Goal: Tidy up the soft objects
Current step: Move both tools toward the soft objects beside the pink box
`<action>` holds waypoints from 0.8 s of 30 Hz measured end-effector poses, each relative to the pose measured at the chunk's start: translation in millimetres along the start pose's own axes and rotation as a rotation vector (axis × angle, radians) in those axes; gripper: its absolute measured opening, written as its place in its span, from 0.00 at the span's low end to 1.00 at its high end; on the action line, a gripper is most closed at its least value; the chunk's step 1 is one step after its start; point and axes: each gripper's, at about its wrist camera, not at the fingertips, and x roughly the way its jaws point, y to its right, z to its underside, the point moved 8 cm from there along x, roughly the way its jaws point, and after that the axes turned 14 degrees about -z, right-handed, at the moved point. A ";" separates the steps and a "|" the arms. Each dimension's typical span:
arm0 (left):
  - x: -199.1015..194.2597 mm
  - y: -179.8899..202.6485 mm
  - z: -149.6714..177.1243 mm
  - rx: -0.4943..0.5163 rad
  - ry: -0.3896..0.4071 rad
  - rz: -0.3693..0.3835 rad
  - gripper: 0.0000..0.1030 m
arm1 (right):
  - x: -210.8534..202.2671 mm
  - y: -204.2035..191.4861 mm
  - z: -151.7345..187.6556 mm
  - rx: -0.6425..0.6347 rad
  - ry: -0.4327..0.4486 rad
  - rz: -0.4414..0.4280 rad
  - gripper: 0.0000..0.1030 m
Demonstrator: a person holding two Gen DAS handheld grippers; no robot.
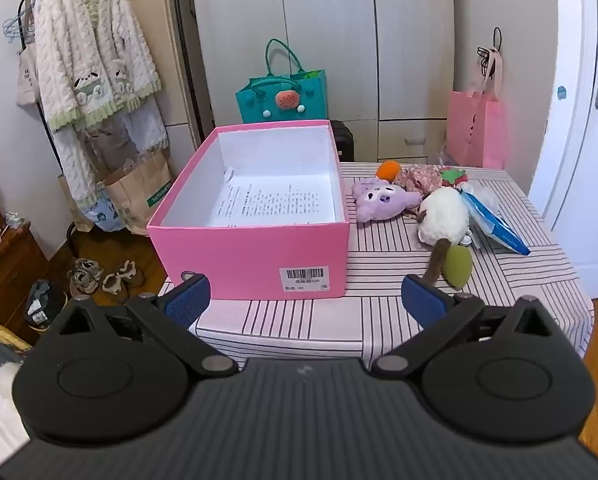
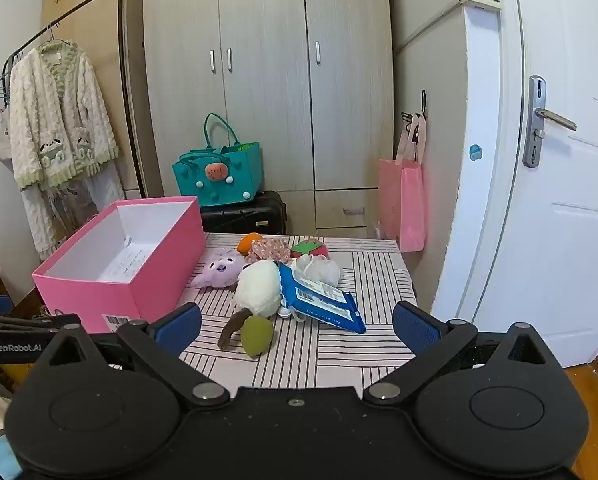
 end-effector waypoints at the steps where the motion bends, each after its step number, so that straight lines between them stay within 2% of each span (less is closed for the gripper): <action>1: 0.4 -0.2 0.1 -0.009 -0.003 0.002 1.00 | -0.4 -0.5 -0.9 -0.002 0.003 0.001 1.00; 9: 5.2 -7.7 0.1 -0.049 -0.005 -0.002 1.00 | 2.3 4.7 6.6 0.004 -0.004 0.008 1.00; 19: -1.5 -6.9 2.0 -0.035 0.050 -0.007 1.00 | 0.1 4.2 3.8 0.000 -0.021 0.025 1.00; 24: -3.6 -11.5 -3.2 -0.071 0.087 -0.016 1.00 | -6.9 -0.1 2.1 -0.051 -0.007 0.050 1.00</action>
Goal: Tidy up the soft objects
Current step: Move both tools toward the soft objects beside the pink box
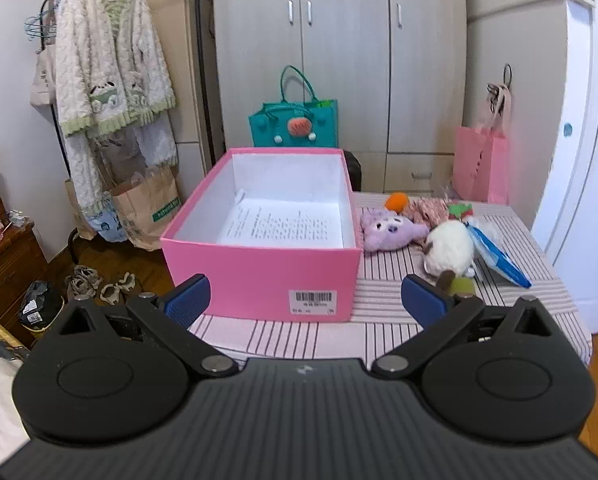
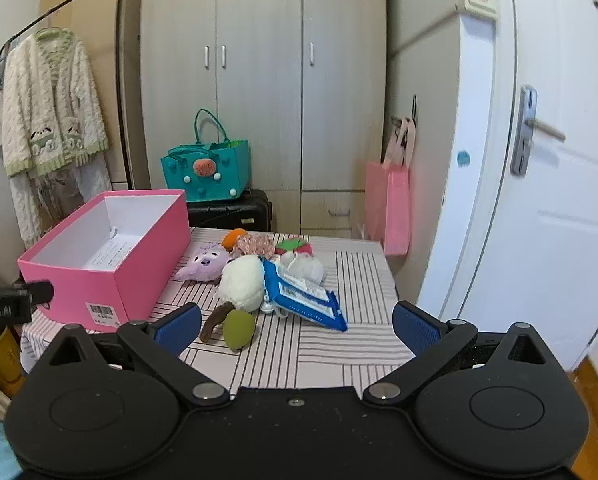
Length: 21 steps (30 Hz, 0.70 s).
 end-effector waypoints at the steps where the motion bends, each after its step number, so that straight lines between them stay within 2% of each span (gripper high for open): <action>1: 0.5 -1.2 0.3 -0.003 0.001 -0.004 1.00 | -1.6 -0.1 -1.2 -0.006 0.008 -0.002 1.00; 12: -6.9 -14.4 1.5 -0.030 0.097 -0.063 1.00 | 0.3 -16.2 -3.4 -0.076 0.040 -0.025 1.00; 21: -4.6 -12.9 4.9 0.004 0.089 -0.069 1.00 | 5.0 -11.0 0.5 -0.050 0.036 -0.032 1.00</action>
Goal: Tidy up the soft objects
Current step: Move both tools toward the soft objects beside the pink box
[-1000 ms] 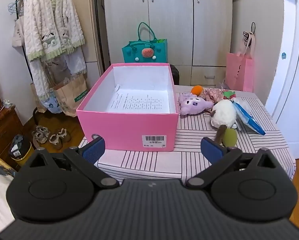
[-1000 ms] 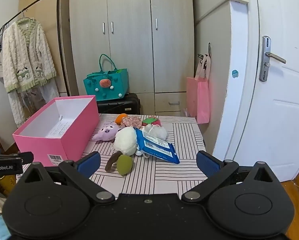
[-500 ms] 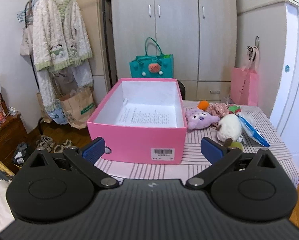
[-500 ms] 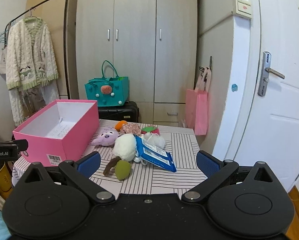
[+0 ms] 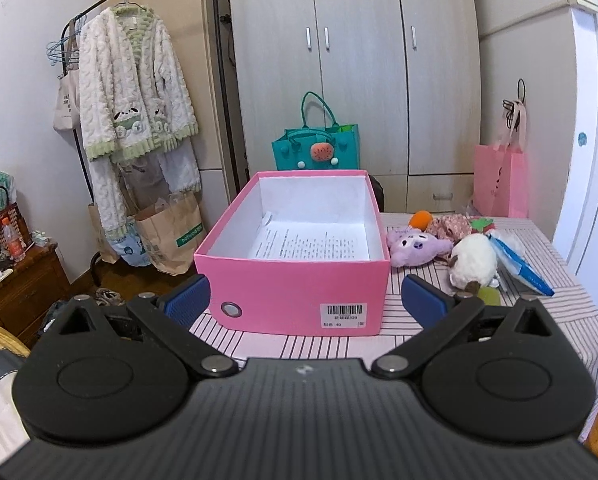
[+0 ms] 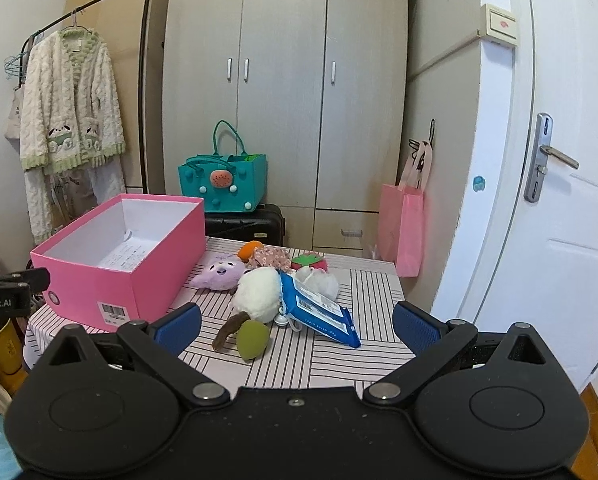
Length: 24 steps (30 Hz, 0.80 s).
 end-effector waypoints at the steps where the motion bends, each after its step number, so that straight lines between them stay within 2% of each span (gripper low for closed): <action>1: 0.9 0.9 0.3 0.003 -0.003 0.001 1.00 | -0.1 -0.6 1.4 0.004 0.001 0.002 1.00; 24: -0.2 5.9 1.9 0.048 -0.008 0.009 1.00 | 6.2 10.5 8.1 0.029 -0.015 0.007 1.00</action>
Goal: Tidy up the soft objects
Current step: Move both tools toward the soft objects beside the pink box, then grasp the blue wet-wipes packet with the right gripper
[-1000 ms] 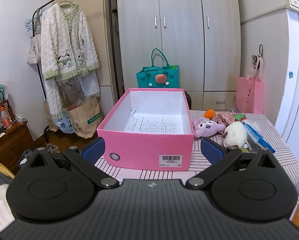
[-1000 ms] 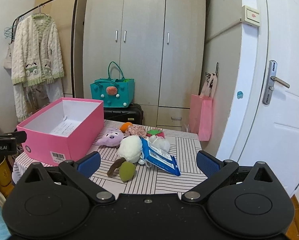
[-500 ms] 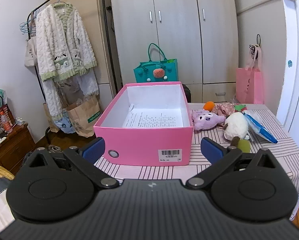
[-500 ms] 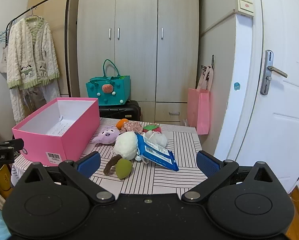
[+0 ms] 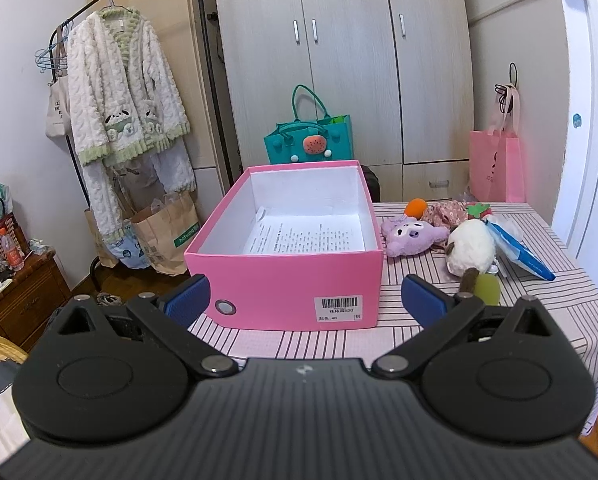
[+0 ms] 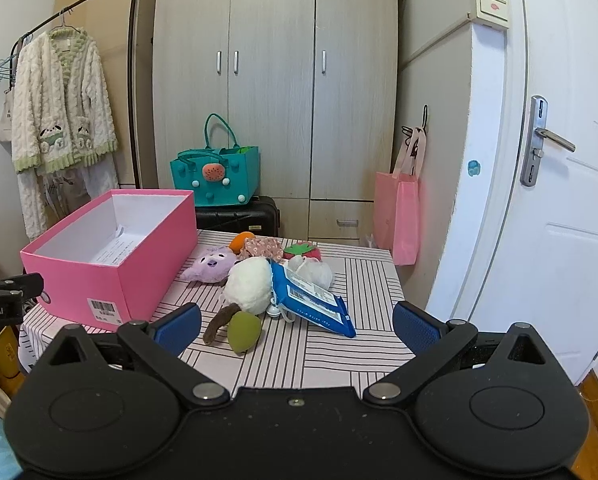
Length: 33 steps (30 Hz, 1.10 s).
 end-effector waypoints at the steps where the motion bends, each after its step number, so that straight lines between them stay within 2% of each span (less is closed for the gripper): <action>1: 0.0 0.0 0.1 0.000 0.000 0.000 1.00 | -0.1 0.0 0.0 -0.001 0.001 -0.001 1.00; 12: 1.8 1.8 0.5 0.006 -0.001 -0.004 1.00 | 4.5 4.1 2.2 0.005 -0.013 0.003 1.00; 23: 14.2 12.8 -7.8 0.024 -0.014 0.009 1.00 | 13.7 14.7 -6.0 0.068 -0.009 -0.092 1.00; 27: 20.9 19.8 -19.9 0.015 -0.008 0.034 1.00 | 20.3 24.5 -13.6 0.076 0.011 -0.101 1.00; 30: 25.5 31.8 -30.0 0.027 0.004 0.073 1.00 | 26.5 33.6 -16.4 0.063 0.048 -0.148 1.00; 33: 33.4 50.3 -39.2 0.060 0.026 0.078 1.00 | 34.6 47.2 -18.5 0.058 0.082 -0.169 1.00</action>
